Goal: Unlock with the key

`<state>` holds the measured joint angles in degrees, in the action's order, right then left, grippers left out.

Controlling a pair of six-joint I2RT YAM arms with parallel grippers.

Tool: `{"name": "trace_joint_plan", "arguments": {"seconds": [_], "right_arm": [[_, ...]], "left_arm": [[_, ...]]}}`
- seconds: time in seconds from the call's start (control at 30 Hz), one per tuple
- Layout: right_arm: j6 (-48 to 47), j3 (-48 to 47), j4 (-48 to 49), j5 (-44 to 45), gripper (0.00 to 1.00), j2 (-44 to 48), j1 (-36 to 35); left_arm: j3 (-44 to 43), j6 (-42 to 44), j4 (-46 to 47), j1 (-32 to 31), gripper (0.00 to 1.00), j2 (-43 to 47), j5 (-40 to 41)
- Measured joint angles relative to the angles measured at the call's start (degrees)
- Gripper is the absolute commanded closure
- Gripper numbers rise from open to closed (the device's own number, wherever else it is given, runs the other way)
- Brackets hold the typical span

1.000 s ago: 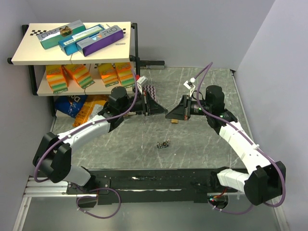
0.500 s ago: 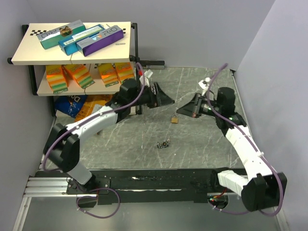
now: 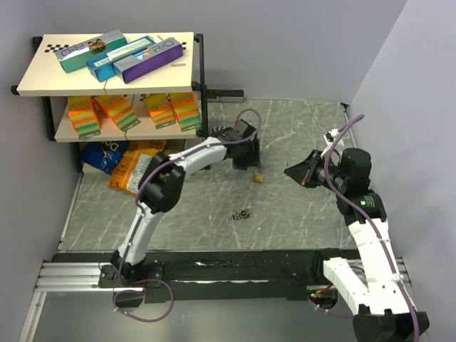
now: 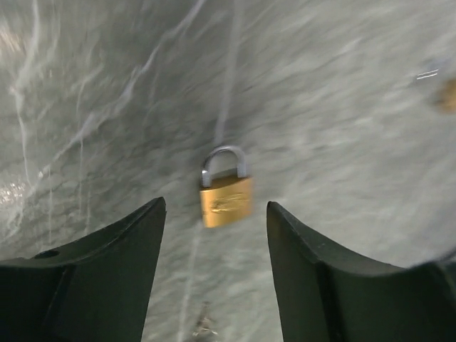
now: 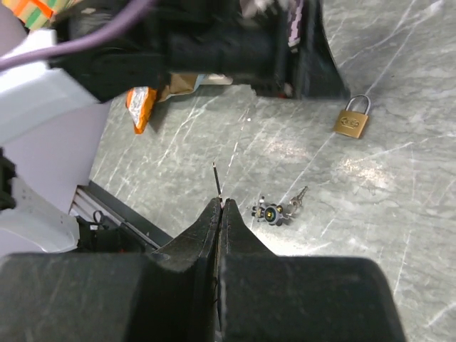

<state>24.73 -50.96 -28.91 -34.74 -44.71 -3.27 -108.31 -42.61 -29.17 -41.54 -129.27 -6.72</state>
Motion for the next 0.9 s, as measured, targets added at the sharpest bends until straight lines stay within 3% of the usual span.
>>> {"name": "trace_joint_plan", "arguments": {"seconds": [0.2, 0.9], "right_arm": [[-0.15, 0.28, -1.11, 0.98, 1.00, 1.09, 0.04], [1.05, 2.95, -0.50, -0.72, 1.00, 0.74, 0.04]], "left_arm": [[-6.82, 2.82, -8.68, -1.79, 0.32, -6.73, 3.13], [-15.65, 9.05, -14.97, -7.21, 0.34, -11.65, 10.78]]}}
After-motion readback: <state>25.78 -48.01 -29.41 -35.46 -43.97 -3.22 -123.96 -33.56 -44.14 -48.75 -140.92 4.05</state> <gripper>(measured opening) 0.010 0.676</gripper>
